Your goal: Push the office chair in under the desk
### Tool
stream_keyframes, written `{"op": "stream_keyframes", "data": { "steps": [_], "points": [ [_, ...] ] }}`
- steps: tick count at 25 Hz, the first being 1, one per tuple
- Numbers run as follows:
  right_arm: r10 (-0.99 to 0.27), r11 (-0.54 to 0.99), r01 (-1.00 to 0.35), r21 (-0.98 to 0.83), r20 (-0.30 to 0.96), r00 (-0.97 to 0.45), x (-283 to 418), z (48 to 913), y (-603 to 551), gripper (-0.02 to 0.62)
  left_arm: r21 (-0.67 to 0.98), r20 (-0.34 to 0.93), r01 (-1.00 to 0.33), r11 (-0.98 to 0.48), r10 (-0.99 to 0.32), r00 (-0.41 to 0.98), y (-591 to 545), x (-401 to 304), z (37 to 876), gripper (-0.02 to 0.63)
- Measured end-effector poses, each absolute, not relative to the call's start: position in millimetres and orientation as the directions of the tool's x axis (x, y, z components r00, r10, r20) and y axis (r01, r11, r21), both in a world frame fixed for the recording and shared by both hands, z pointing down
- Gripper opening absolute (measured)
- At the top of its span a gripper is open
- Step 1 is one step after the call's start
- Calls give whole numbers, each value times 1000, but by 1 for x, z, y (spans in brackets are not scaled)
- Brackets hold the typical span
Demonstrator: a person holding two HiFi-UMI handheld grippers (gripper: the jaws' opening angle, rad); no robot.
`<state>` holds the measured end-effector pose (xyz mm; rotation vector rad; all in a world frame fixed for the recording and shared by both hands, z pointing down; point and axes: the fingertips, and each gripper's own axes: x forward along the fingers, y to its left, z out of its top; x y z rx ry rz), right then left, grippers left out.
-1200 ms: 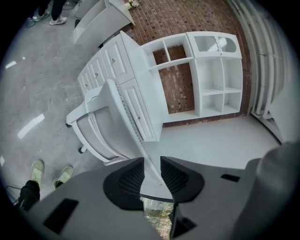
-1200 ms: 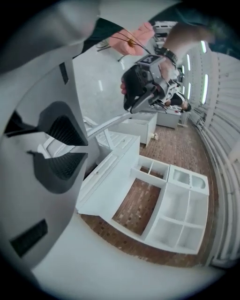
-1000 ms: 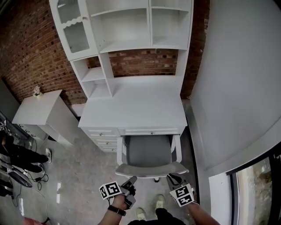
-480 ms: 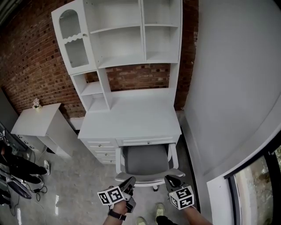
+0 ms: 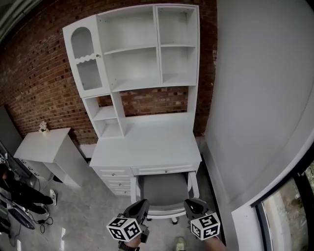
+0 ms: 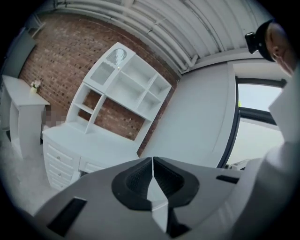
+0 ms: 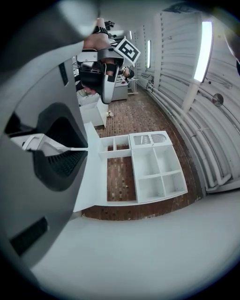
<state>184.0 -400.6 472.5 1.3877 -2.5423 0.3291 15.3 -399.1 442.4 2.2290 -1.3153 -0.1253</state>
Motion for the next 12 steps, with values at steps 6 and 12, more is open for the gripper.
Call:
{"op": "stream_keyframes", "data": {
  "steps": [6,12],
  "points": [
    [-835,502,-862,-67,223,-503,194,435,-401,14,378,129,-826,-418,-860,494,-391,17,402,14],
    [-866,486,-874,-10,131,-483,190,386,-397,12,268,75,-860,-435,-880,469,-382,10,362,14]
  ]
}}
